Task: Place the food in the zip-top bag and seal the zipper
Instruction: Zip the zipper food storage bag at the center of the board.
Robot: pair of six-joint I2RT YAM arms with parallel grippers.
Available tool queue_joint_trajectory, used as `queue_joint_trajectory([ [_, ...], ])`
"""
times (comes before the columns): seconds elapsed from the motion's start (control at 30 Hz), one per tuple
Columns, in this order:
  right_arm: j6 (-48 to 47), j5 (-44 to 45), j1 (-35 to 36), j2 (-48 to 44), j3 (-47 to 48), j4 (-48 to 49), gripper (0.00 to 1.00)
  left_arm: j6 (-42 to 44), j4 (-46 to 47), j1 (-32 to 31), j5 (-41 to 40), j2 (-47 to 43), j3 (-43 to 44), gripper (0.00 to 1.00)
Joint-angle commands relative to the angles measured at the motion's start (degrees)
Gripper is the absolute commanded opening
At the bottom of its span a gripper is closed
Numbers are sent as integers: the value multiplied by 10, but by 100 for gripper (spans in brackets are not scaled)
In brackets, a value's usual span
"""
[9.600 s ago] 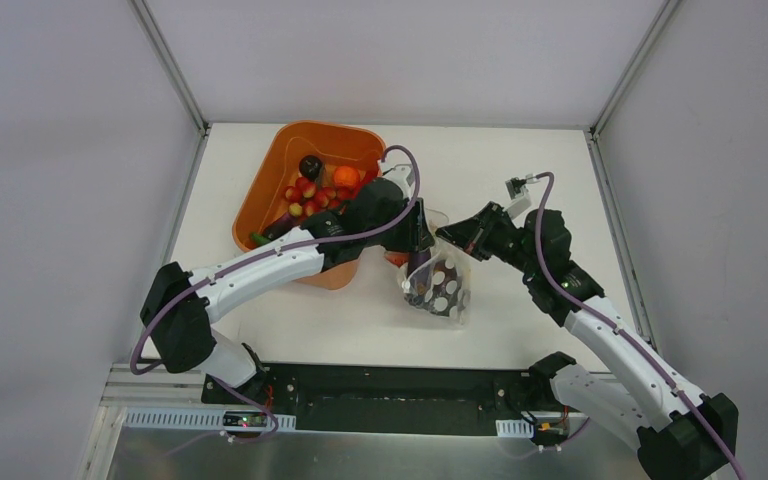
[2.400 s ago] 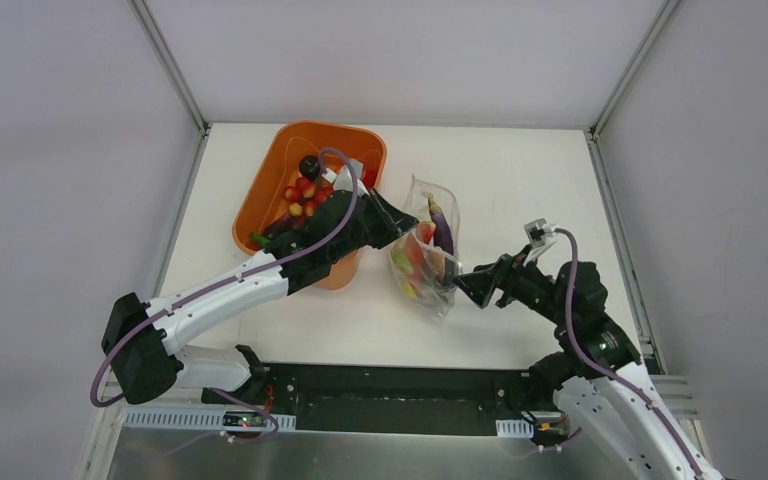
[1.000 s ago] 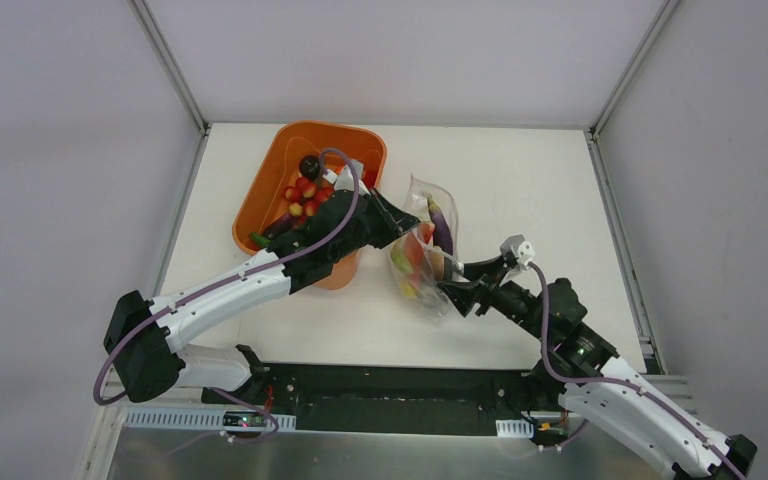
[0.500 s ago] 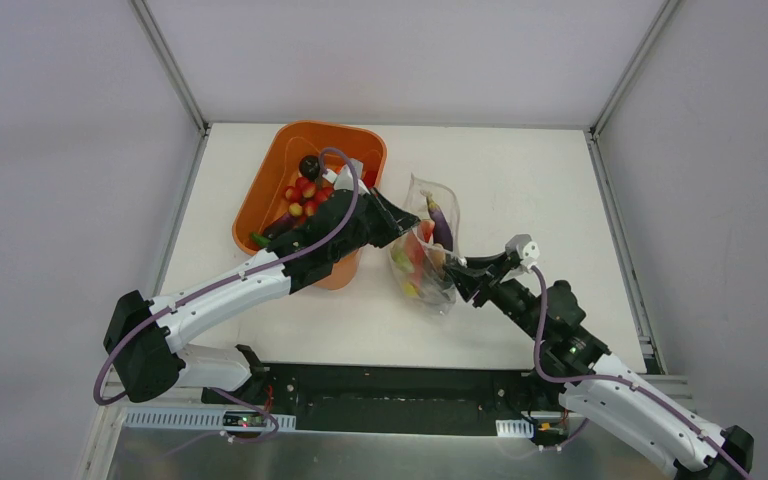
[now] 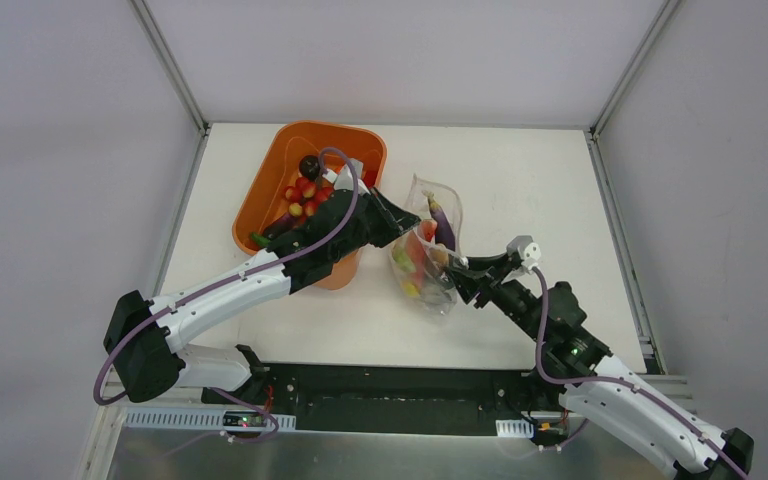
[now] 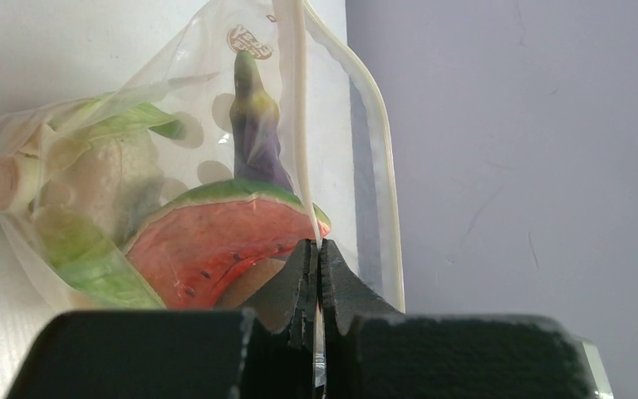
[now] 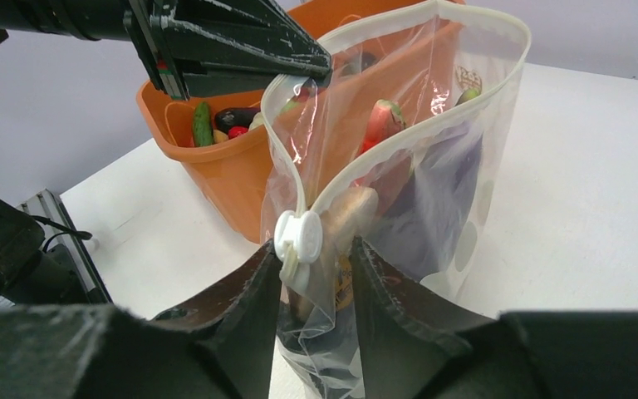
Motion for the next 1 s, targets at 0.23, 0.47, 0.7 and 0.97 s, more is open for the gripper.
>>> queue_joint_trajectory([
  [0.23,10,1,4,0,-18,46,18,-15,43,4,0,-10,-4,0],
  [0.47,12,-3,4,-9,-20,33,32,-15,43,4,-6,-17,-8,0],
  [0.7,14,-31,4,-4,-17,29,35,-15,45,5,-8,-18,-10,0],
  [0.97,18,-27,4,-5,-16,30,14,-17,47,5,-7,-19,-12,0],
])
